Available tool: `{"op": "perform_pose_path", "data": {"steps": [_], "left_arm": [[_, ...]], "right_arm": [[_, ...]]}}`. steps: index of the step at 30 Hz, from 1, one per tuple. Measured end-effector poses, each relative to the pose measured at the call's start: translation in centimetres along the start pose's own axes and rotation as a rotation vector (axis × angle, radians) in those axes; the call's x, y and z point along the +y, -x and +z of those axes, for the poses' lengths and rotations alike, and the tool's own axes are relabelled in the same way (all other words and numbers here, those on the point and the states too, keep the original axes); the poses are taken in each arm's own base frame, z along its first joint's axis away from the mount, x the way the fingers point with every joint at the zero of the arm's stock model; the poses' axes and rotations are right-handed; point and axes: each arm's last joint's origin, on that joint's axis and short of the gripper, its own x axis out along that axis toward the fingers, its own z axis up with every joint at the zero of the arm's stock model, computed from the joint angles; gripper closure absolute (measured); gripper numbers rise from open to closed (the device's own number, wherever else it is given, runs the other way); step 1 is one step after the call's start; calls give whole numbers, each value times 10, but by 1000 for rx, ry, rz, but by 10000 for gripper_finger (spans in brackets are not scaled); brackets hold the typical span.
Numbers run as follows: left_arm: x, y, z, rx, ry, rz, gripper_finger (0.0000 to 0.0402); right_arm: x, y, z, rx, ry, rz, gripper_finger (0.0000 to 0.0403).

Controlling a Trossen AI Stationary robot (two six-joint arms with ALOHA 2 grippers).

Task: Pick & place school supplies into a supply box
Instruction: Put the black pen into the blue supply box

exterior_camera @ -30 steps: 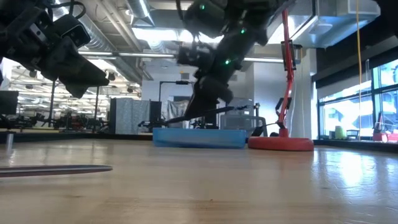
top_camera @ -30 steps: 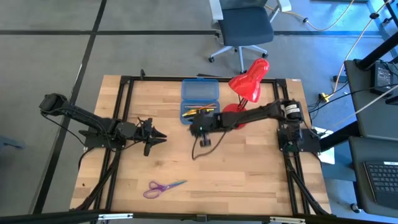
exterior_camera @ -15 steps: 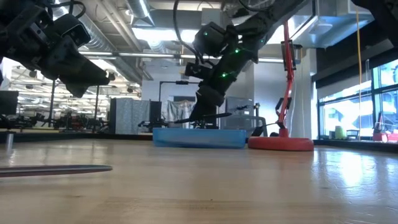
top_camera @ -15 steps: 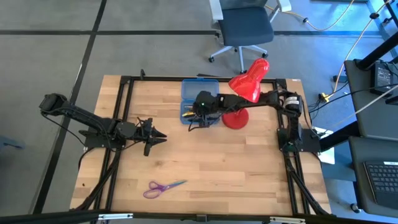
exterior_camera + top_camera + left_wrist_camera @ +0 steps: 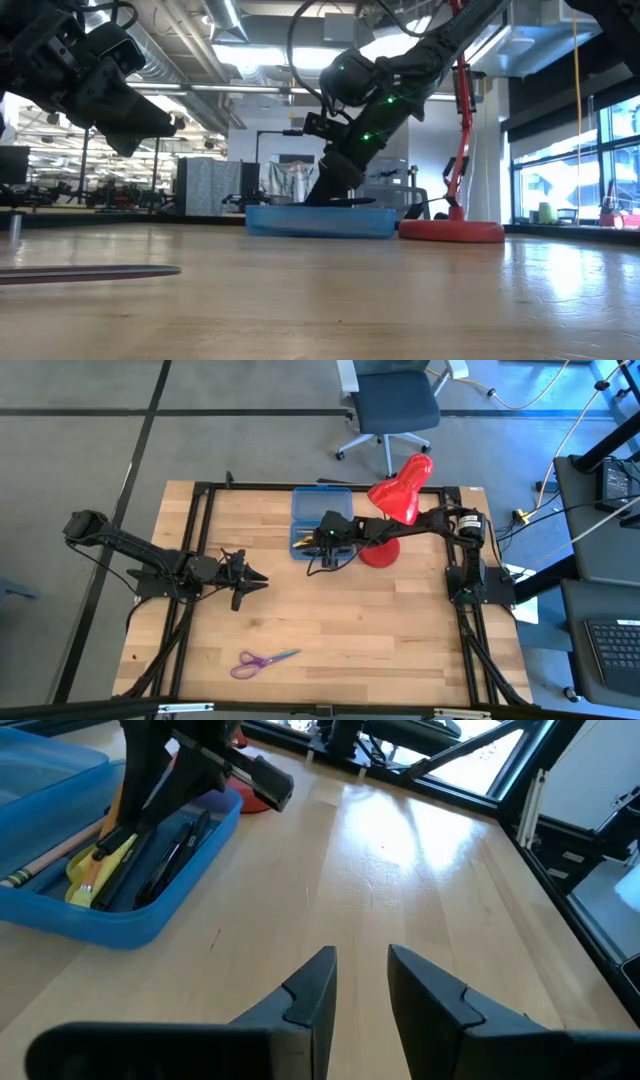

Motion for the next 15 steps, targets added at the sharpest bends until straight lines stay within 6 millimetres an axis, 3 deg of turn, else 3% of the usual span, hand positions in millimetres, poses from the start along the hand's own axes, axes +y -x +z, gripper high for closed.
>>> {"op": "perform_pose_path", "data": {"steps": [15], "left_arm": [[-1,0,0,7,9,-27,315]], "right_arm": [[0,0,-1,1,5,0,347]]}}
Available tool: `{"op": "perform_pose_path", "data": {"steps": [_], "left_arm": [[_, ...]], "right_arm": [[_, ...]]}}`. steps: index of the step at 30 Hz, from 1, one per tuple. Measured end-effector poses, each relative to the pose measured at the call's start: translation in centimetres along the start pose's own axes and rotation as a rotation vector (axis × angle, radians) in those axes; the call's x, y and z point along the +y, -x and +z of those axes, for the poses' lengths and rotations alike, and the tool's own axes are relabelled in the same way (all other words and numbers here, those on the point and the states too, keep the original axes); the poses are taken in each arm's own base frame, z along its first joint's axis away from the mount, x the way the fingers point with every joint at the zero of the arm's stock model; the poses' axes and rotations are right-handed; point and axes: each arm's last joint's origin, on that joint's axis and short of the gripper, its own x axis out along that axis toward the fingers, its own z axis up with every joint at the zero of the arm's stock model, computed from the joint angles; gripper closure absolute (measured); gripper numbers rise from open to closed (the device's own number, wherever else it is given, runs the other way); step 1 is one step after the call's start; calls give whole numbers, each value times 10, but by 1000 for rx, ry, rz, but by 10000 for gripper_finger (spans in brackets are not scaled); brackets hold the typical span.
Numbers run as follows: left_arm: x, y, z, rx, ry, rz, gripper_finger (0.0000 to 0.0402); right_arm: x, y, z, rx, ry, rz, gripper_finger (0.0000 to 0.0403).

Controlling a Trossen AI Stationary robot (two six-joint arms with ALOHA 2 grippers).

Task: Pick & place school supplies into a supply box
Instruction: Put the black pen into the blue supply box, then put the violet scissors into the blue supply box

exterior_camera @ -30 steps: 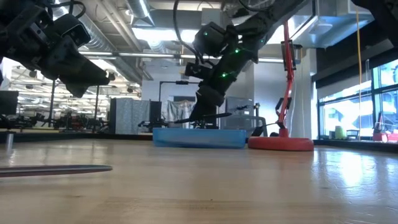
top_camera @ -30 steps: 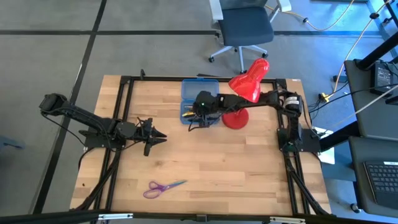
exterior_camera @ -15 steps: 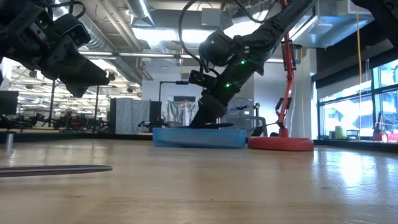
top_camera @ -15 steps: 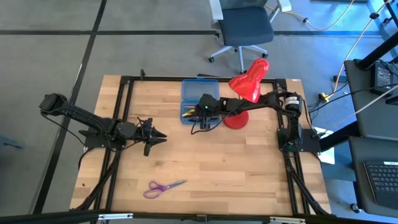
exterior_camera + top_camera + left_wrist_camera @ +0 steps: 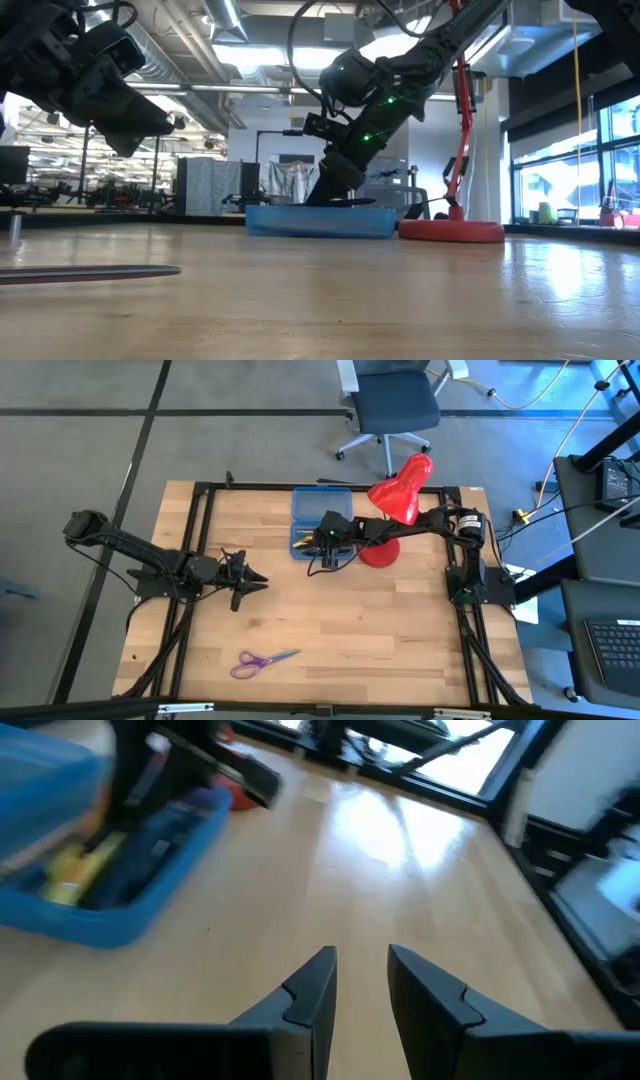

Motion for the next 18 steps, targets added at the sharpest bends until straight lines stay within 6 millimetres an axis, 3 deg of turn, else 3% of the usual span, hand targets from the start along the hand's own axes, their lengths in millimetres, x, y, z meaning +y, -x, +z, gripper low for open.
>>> {"op": "perform_pose_path", "data": {"steps": [5,12,18], "left_arm": [[-1,0,0,14,2,-38,305],[-2,0,1,12,1,-64,273],[-14,0,21,-62,-81,-191,243]], "right_arm": [[0,0,0,0,4,0,343],[0,0,0,-2,5,0,290],[-1,0,1,-4,6,-13,260]]}}
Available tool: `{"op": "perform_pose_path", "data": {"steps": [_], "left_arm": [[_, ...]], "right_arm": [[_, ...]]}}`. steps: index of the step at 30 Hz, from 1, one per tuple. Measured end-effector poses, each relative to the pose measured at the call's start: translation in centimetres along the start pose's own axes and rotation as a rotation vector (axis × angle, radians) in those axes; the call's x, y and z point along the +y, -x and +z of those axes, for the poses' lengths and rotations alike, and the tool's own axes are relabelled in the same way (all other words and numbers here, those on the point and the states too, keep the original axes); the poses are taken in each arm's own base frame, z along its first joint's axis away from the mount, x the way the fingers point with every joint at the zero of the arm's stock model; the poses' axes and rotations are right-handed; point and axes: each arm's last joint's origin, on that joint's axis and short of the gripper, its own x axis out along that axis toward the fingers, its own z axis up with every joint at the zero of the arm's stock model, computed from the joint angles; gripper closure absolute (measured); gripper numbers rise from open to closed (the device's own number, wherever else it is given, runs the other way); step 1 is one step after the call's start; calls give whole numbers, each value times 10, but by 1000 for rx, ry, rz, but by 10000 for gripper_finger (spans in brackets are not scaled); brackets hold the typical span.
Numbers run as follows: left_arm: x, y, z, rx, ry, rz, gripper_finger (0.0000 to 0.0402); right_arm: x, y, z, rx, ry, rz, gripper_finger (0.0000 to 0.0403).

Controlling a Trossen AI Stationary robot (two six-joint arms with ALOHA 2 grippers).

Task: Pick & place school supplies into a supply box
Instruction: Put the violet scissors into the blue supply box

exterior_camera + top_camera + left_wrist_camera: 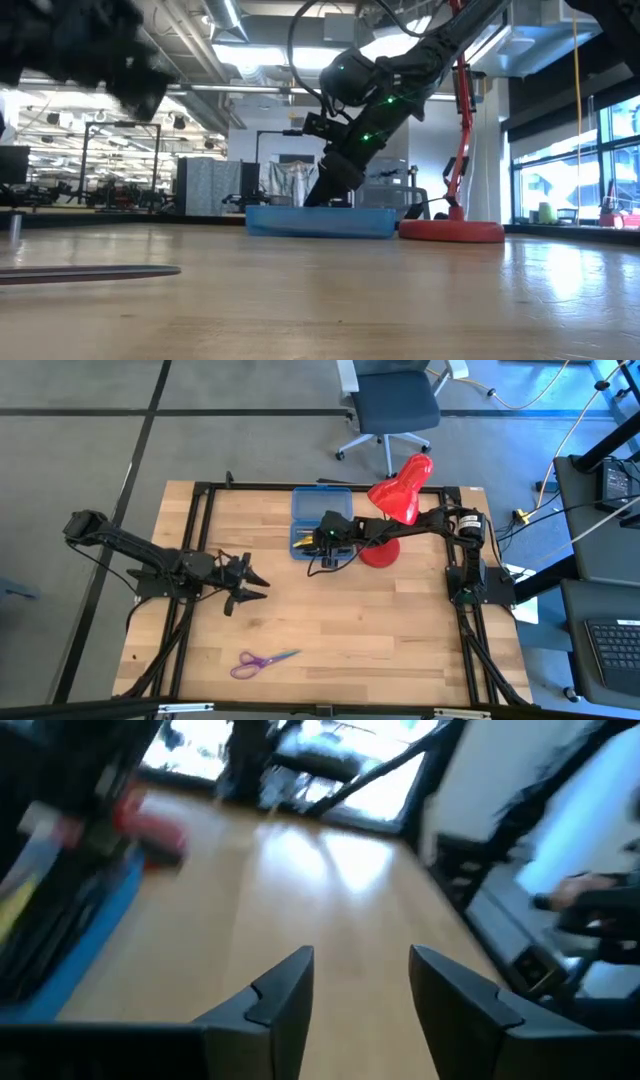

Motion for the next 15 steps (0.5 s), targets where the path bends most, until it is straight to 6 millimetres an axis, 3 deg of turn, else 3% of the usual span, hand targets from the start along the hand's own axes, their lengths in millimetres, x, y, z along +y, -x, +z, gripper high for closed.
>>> {"op": "perform_pose_path", "data": {"steps": [4,7,11,15], "left_arm": [[-14,-3,33,-25,-104,-72,234],[-24,-8,51,73,-190,-43,233],[-34,-19,59,286,-205,78,233],[-48,-33,55,490,-97,101,233]], "right_arm": [[-2,3,4,19,-5,-61,259],[3,8,12,-7,-46,-29,258],[27,21,24,-52,-56,92,258],[53,30,25,7,-58,128,258]]}}
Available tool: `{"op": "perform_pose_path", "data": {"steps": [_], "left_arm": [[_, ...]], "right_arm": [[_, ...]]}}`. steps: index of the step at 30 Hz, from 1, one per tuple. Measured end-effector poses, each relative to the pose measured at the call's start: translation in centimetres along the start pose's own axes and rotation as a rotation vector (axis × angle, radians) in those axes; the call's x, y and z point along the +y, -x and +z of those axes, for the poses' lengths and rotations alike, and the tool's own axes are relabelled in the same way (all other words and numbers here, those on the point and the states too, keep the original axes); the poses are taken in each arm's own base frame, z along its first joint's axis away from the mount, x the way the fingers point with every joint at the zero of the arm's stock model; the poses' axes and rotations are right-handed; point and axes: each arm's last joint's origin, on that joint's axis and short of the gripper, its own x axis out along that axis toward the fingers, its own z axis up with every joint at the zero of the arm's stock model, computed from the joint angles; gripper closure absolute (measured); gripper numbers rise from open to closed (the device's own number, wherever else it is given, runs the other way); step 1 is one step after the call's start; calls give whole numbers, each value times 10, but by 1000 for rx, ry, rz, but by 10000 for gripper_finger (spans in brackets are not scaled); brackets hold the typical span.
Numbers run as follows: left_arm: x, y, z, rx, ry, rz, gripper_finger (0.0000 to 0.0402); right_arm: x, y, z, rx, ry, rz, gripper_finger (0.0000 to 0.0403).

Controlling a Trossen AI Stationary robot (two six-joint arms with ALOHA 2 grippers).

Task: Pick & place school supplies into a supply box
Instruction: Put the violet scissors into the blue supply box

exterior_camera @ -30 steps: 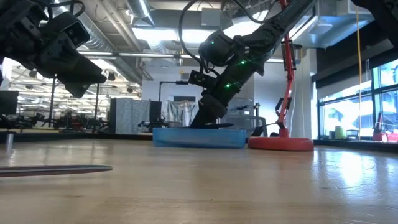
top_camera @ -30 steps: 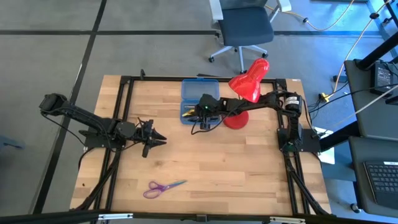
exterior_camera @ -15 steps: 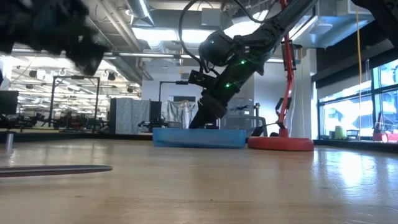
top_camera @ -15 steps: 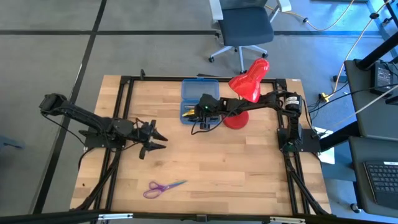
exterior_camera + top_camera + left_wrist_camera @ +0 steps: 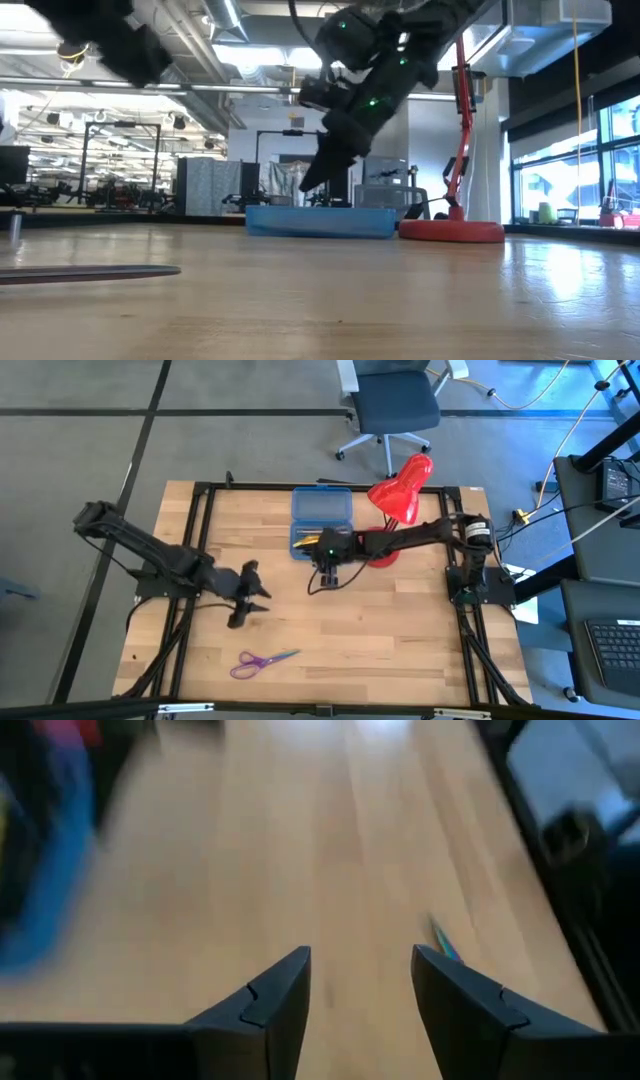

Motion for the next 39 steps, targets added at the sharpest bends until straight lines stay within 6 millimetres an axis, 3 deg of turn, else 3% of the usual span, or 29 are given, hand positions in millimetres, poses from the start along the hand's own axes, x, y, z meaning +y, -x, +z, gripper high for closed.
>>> {"op": "perform_pose_path", "data": {"steps": [7,13,20,27,39], "left_arm": [[-42,-34,-16,367,233,-66,254],[-87,-61,-19,542,382,-110,275],[-127,-91,-28,646,395,-37,289],[-135,-110,-50,810,385,147,303],[-134,-116,-56,827,379,189,316]], "right_arm": [[30,6,-3,63,7,-98,258],[32,4,-7,61,-36,-174,258],[35,5,-6,57,-57,-169,258],[42,6,-5,47,-43,-158,258],[46,6,-5,49,-33,-151,258]]}}
